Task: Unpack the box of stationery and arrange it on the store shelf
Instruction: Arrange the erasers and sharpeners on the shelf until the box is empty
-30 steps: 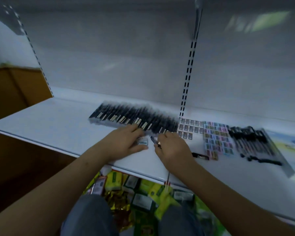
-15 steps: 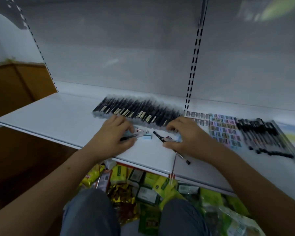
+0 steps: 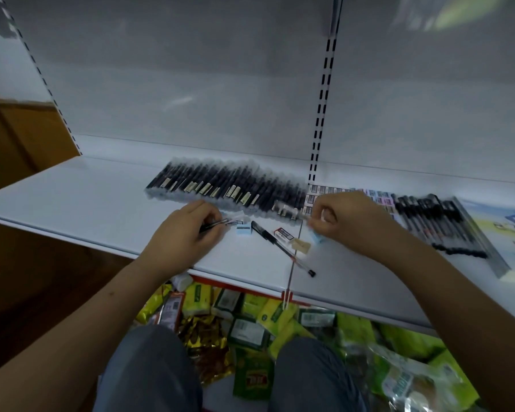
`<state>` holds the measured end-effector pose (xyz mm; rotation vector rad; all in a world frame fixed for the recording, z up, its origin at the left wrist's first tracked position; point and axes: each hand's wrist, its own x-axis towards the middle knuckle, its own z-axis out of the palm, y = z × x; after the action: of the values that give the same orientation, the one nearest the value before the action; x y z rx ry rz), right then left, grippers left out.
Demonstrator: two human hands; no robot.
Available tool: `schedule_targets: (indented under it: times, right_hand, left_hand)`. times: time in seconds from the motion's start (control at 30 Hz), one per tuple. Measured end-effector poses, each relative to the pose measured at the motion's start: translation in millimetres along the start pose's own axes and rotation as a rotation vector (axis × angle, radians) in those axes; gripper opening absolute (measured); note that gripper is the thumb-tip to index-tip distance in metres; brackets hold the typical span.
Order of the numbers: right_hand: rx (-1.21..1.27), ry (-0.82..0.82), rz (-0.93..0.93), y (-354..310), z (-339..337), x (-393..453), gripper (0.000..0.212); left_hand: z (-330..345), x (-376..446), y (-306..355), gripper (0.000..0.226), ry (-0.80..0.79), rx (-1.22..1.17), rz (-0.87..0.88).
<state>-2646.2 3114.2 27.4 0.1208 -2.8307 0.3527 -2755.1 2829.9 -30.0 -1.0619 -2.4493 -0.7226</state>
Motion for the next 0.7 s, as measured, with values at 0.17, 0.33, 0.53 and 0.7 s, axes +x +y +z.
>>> schedule_targets:
  times: [0.17, 0.33, 0.53, 0.7]
  right_hand:
    - [-0.107, 0.055, -0.126, -21, -18, 5, 0.012]
    - [0.058, -0.306, -0.209, -29, -5, 2, 0.052]
    - [-0.034, -0.243, -0.252, -34, 19, -13, 0.036]
    - [-0.199, -0.143, -0.179, -55, 33, -13, 0.048]
  left_hand:
    - [2, -5, 1, 0.01, 0.023, -0.069, -0.062]
    - [1, -7, 3, 0.012, 0.02, -0.052, -0.078]
    - [1, -7, 3, 0.011, -0.015, -0.057, -0.065]
    - [0, -7, 2, 0.011, -0.017, -0.05, -0.047]
